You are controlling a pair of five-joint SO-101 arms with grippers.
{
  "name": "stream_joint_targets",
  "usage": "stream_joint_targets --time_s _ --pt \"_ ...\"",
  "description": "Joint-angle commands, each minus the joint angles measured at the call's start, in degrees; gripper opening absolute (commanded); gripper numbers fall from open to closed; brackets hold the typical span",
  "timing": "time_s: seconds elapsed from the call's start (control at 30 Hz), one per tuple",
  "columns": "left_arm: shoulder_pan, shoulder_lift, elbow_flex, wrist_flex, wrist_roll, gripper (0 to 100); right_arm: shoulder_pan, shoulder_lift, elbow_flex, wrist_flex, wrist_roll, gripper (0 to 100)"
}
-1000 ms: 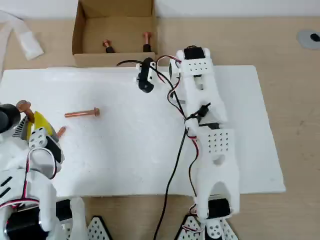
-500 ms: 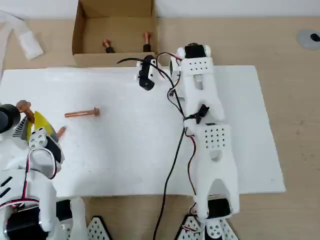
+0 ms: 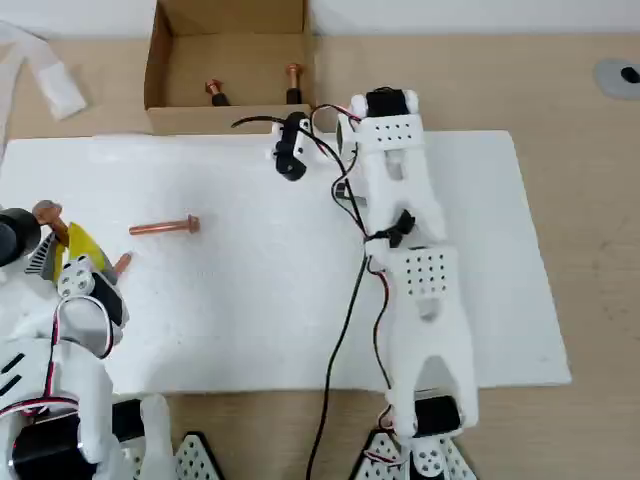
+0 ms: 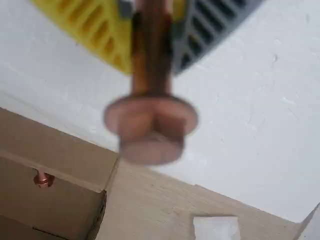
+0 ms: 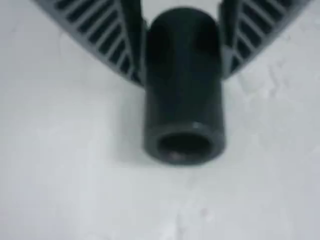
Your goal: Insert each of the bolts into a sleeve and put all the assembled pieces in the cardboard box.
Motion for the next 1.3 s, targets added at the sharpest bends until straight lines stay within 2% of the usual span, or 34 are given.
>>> stream_joint_targets --time_s 0.0,0.43,0.57,0.67,0.87,1.1,1.27 --pt "-1.1 -0.4 -0.2 -1.5 -0.3 1 -3.0 -2.0 -5.8 1.8 -6.5 0.9" --pt "-1.1 -0.5 -0.2 -1.8 -0.4 1 -6.1 -30.3 -6.0 1.8 -36.8 0.9" --pt "-1.1 -0.1 -0.2 -1.8 -0.4 1 -9.1 -42.4 2.1 1.8 -45.3 1.0" --pt "-1.1 -0.4 1.4 -2.5 -4.0 1 -12.8 -52.1 12.4 1.8 -54.1 1.0" --pt "-1.0 -0.5 7.1 -9.8 -8.6 1 -19.2 -69.3 30.8 0.3 -57.1 1.0" --pt "-0.8 -0.5 7.6 -17.2 -8.7 1 -19.6 -86.1 48.0 -9.2 -57.0 1.0" --pt "-0.1 0.0 7.7 -20.2 -8.6 1 -19.6 -97.9 65.6 -17.4 -57.0 1.0"
